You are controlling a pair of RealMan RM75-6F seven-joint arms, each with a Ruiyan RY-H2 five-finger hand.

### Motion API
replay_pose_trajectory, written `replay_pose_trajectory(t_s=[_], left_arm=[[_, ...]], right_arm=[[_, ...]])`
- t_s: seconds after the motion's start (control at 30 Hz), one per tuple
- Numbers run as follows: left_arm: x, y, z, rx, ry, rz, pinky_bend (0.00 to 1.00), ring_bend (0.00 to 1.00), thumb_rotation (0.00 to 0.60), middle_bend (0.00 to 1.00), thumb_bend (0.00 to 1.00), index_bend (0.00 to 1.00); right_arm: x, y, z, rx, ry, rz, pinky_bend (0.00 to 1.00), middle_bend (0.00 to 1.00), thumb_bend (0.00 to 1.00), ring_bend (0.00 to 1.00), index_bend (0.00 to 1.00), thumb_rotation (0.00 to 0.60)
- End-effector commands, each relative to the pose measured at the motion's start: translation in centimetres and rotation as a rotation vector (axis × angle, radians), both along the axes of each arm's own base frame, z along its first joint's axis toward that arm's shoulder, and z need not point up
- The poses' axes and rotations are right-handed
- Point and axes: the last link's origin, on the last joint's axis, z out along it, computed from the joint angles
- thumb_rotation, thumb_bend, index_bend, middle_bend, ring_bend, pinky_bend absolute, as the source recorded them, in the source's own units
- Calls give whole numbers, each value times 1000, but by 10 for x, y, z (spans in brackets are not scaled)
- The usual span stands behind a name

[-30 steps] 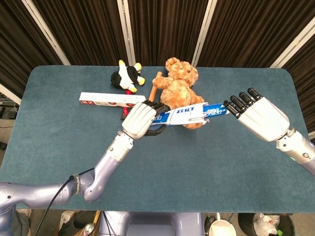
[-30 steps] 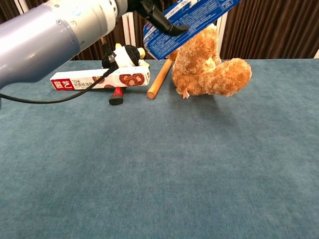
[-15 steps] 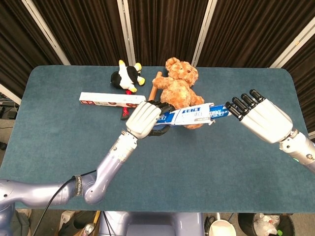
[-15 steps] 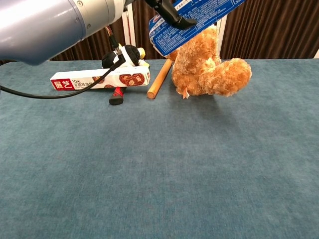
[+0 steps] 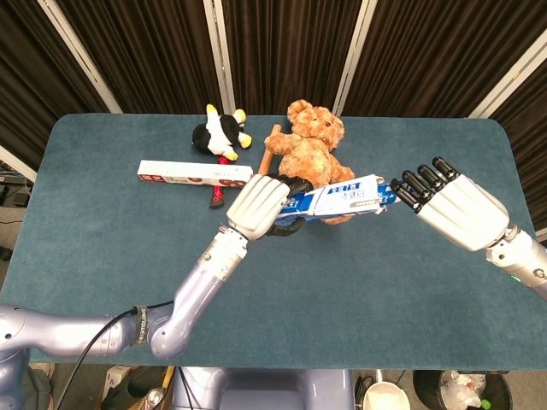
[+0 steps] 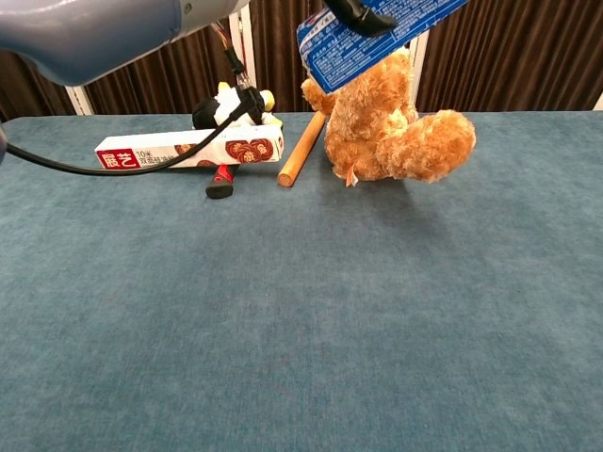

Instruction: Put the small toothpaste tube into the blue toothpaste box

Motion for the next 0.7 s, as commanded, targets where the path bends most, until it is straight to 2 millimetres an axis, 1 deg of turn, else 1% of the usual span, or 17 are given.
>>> replay_pose_trajectory(t_s=[0.03,0.33,0.5,0.53,0.63,0.7], left_arm=[[0,-1,0,-4,2,6,495,470,600,516,416,393],[3,-4,-7,-27,8,23,501,470,600,517,416,392],[3,-4,-11,-31,23,33,500,470,600,517,416,392],[3,-4,-12,-30,26,33,500,470,600,517,416,392],[3,-4,-13,-30,30,38,501,470,600,517,416,392],[4,-4,-14,-32,29,40,501,470,600,517,416,392]], right_arm=[[0,1,-1,3,3,7,549,658,493,592,650,600],[2,2,0,-2,-5,45,549,658,493,591,650,600],[1,2,2,-19,-14,60,541,658,494,569,645,600],[1,1,2,-21,-17,59,536,658,494,562,637,600],[1,1,3,-30,-26,61,491,643,494,506,568,600],[1,1,4,-36,-37,61,446,609,493,463,516,600]])
